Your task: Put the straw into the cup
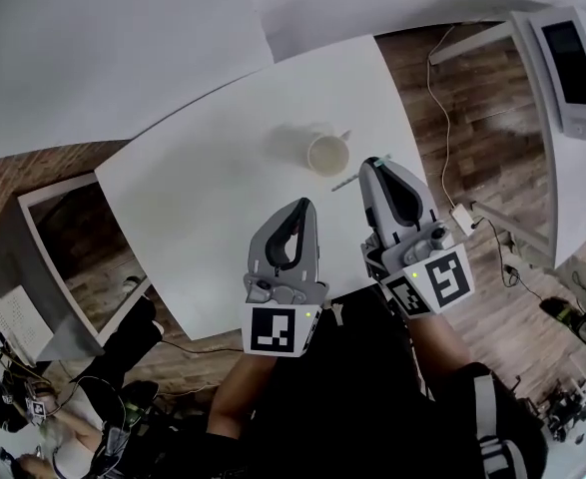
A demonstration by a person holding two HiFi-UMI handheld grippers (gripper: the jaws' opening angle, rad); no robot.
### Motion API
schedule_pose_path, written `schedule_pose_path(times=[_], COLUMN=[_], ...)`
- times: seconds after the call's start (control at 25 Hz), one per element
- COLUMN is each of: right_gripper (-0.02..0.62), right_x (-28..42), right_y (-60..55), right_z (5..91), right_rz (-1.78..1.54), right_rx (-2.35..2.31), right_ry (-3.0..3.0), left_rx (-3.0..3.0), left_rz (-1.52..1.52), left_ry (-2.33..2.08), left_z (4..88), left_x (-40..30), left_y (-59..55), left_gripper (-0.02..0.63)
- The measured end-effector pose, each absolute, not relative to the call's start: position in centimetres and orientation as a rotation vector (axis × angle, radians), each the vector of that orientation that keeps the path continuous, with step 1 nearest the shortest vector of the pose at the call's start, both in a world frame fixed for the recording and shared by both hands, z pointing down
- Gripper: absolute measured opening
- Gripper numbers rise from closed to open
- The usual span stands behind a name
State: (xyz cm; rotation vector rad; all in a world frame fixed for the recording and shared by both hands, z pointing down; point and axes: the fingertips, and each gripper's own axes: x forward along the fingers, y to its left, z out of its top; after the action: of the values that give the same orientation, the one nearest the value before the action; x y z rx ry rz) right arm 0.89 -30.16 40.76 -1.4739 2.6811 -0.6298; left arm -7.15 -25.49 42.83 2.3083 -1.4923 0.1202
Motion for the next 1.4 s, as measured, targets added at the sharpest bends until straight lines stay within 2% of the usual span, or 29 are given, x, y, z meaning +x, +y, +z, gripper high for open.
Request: schedule_pose_path(times=[1.4], right_gripper=[0.015], right_x=[2.0], right_y=[-32.4], right_z=[50.7], right_rz=[-0.771], right_rx=[-1.582], right_ry=[2.592], left_rx=[2.235], left_rz=[0.165], left_ry=[-1.461], left_z=[48.0], left_x=[-5.8], left_y=[-25.0], left_gripper=[0.005])
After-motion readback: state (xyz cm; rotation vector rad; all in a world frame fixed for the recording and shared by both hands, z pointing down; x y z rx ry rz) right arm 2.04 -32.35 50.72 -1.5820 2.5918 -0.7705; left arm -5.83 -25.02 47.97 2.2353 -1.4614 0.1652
